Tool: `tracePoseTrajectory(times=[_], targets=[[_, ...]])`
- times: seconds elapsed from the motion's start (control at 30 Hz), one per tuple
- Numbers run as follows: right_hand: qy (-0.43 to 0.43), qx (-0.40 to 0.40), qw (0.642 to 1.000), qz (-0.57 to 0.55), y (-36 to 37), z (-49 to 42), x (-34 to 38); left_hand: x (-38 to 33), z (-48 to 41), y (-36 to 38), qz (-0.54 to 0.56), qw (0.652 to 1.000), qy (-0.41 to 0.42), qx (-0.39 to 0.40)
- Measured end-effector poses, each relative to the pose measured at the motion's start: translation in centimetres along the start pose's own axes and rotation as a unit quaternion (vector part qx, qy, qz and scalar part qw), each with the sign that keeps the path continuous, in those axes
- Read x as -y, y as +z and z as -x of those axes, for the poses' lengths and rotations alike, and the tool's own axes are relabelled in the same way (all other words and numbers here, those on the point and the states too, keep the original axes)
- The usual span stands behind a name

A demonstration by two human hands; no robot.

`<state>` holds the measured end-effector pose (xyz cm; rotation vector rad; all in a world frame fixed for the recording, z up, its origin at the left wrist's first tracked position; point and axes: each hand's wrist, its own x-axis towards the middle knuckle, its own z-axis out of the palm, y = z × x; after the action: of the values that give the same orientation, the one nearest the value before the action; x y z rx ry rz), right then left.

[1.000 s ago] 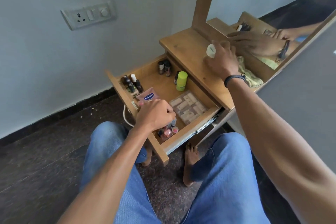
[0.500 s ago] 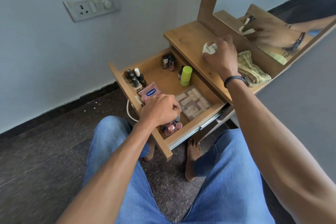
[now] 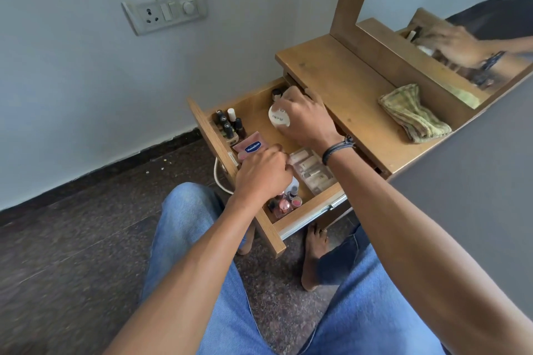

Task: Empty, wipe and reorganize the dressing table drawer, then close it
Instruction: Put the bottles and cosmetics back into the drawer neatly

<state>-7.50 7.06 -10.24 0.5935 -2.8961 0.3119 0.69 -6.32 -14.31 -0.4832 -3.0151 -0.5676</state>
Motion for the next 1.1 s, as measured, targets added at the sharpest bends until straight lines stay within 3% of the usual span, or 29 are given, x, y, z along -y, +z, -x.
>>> tracePoseTrajectory(times=[0.17,0.43,0.63,0.87,1.1], targets=[[-0.021,0.079,0.991,0.105,2.6,-0.9,-0.1,-0.1,0.1,-0.2,0.006,1.0,-0.027,-0.01],[-0.006,0.11,0.981,0.157,4.1,-1.0,0.0,0.0,-0.2,0.1,0.007,0.998,-0.056,0.0],[-0.013,0.062,0.988,0.14,4.0,0.2,0.4,0.3,-0.4,0.2,0.012,0.998,-0.067,0.01],[-0.029,-0.085,0.995,0.046,3.6,4.0,0.2,-0.1,-0.4,-0.4,0.034,0.995,-0.094,0.017],[0.035,-0.089,0.995,-0.017,2.8,8.7,-1.2,-0.2,-0.4,-1.2,0.093,0.99,-0.109,0.002]])
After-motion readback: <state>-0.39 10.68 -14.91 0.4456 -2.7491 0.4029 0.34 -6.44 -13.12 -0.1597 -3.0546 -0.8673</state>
